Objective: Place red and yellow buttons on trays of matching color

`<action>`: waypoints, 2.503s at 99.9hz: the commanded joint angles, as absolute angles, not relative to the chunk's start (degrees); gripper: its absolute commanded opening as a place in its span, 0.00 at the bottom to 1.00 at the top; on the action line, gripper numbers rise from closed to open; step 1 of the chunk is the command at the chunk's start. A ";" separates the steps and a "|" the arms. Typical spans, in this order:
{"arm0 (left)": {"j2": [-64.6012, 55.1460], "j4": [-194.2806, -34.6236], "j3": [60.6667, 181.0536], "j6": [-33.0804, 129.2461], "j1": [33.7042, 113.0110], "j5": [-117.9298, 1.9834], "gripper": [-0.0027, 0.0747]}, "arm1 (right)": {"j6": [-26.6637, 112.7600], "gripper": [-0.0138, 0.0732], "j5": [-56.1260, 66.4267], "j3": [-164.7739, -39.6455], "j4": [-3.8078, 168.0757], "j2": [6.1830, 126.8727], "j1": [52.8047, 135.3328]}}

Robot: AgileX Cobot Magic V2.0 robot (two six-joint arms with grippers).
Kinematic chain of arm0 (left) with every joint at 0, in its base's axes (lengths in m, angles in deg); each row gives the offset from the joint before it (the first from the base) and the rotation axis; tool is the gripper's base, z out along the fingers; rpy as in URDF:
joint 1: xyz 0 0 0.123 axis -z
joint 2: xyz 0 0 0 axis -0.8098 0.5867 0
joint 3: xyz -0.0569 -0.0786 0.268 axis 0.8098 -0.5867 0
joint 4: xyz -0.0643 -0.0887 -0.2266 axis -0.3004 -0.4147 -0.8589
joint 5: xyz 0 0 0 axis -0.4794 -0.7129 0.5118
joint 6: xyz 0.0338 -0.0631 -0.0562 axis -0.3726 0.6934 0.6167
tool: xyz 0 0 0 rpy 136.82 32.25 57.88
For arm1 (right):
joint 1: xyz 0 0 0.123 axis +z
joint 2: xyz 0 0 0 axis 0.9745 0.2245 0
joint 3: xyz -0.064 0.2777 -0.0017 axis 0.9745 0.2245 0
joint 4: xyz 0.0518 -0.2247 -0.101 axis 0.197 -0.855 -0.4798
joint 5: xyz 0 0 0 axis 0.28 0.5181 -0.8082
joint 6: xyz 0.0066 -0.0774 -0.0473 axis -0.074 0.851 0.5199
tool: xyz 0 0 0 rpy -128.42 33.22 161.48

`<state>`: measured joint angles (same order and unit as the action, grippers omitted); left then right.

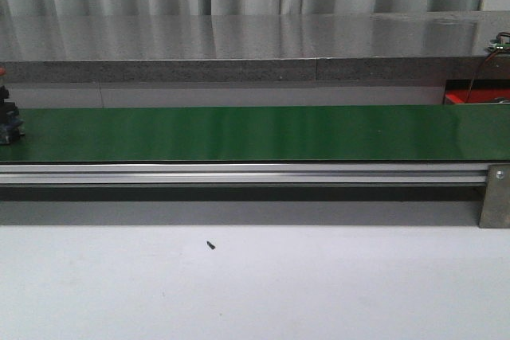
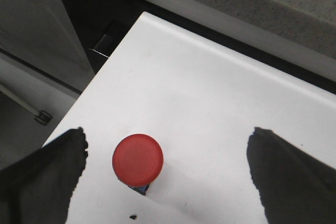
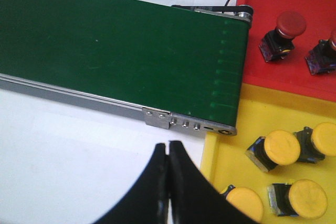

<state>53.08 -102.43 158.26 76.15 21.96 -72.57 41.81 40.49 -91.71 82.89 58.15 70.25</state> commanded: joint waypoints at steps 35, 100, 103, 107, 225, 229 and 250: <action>57.80 -100.42 164.29 76.50 21.86 -68.68 0.82 | 42.16 0.08 37.80 -93.14 83.47 57.59 70.37; 63.55 -100.20 164.33 76.50 21.86 -65.89 0.79 | 42.16 0.08 37.80 -93.14 83.47 57.59 70.37; 63.68 -100.20 164.33 76.50 21.86 -65.89 0.77 | 42.16 0.08 37.80 -93.14 83.47 57.59 70.37; 63.78 -100.20 164.33 76.50 21.86 -66.00 0.75 | 42.16 0.08 37.80 -93.14 83.47 57.59 70.37; 36.75 -105.46 151.25 76.39 27.30 -77.84 0.17 | 42.16 0.08 37.80 -93.14 83.47 57.59 70.37; 34.89 -105.70 149.04 76.39 28.53 -77.16 0.17 | 42.16 0.08 37.80 -93.14 83.47 57.59 70.37; 26.69 -105.83 136.20 76.39 35.49 -72.33 0.17 | 42.16 0.08 37.80 -93.14 83.47 57.59 70.37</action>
<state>31.40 -104.83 138.38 76.15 32.78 -77.52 41.81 40.49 -91.71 82.89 58.15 70.25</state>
